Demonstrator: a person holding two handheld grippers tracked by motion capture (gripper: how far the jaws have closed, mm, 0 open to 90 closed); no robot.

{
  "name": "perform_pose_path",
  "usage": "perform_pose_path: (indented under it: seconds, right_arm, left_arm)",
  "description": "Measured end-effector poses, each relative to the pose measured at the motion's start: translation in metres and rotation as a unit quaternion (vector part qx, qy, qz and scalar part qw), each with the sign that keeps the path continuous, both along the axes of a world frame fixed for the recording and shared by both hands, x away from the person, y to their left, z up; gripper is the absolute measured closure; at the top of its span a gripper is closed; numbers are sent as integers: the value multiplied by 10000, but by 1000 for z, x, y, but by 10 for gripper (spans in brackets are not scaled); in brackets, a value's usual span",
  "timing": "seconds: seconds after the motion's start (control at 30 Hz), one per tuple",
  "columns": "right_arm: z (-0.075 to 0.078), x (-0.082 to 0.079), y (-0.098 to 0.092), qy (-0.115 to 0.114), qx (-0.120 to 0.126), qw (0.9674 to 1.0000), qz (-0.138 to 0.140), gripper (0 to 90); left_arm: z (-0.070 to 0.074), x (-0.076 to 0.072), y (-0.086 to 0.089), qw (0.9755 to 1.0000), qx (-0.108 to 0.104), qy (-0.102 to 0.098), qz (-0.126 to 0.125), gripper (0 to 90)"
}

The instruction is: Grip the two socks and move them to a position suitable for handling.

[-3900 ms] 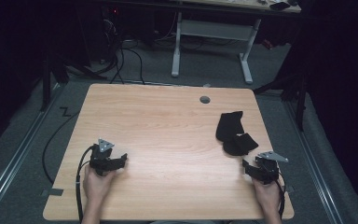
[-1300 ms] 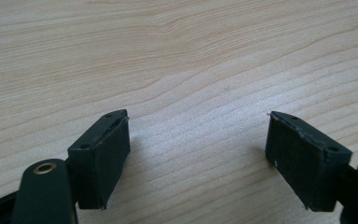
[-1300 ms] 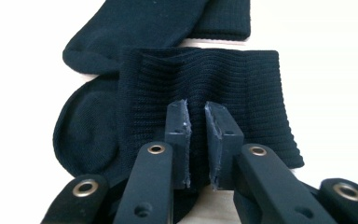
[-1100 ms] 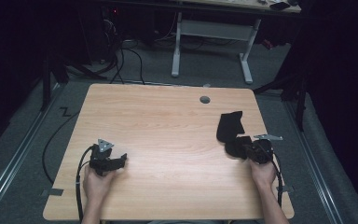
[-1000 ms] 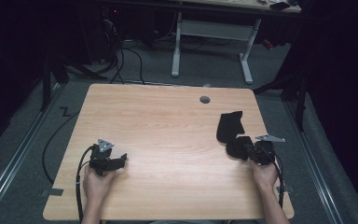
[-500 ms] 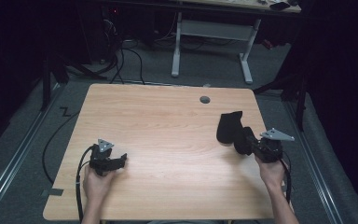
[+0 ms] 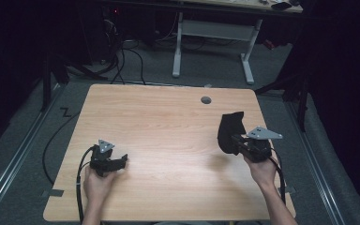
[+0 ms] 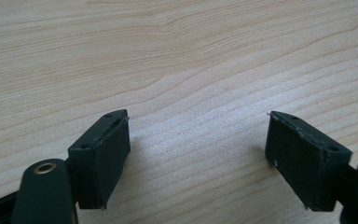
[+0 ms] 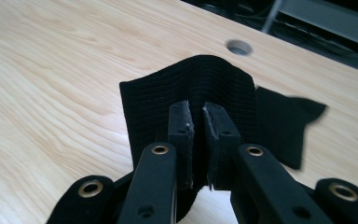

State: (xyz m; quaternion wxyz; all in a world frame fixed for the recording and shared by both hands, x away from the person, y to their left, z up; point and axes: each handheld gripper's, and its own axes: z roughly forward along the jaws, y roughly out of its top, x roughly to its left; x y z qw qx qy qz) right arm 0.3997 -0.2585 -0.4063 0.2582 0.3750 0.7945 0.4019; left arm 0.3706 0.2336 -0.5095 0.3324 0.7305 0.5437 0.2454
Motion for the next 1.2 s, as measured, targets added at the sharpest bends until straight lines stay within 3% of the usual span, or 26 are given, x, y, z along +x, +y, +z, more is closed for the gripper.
perform_pose_path:
  seconds: [0.3,0.37,0.57,0.63,0.73,0.8,0.9,1.1,1.2]
  right_arm:
    - [-5,7,40,67,249,9978,603,824]
    - [-7,8,54,130,283,9959,845,824]
    - [-9,10,72,270,288,9918,1215,824]
    - [-14,12,82,368,251,9895,1378,823]
    - [-20,14,89,439,232,9881,1454,822]
    - [-26,17,93,535,252,9867,1515,822]
    - [-35,22,101,659,229,9850,1581,820]
    - [-56,34,115,908,68,9806,1736,811]
    - [-63,36,119,939,-41,9800,1753,804]
  left_arm:
    - [0,0,0,10000,1,-1,6,224]
    - [0,0,0,10000,1,0,11,224]
    - [0,0,-3,10000,1,0,26,224]
    - [2,1,-8,10000,5,26,-17,261]
    - [4,1,-14,9999,-75,54,-110,275]
    - [6,0,-23,9996,-125,-11,-236,280]
    - [13,-1,-48,9983,-27,-132,-567,279]
    - [23,6,-102,9925,-27,-219,-1200,266]
    - [23,10,-118,9906,49,-193,-1354,260]
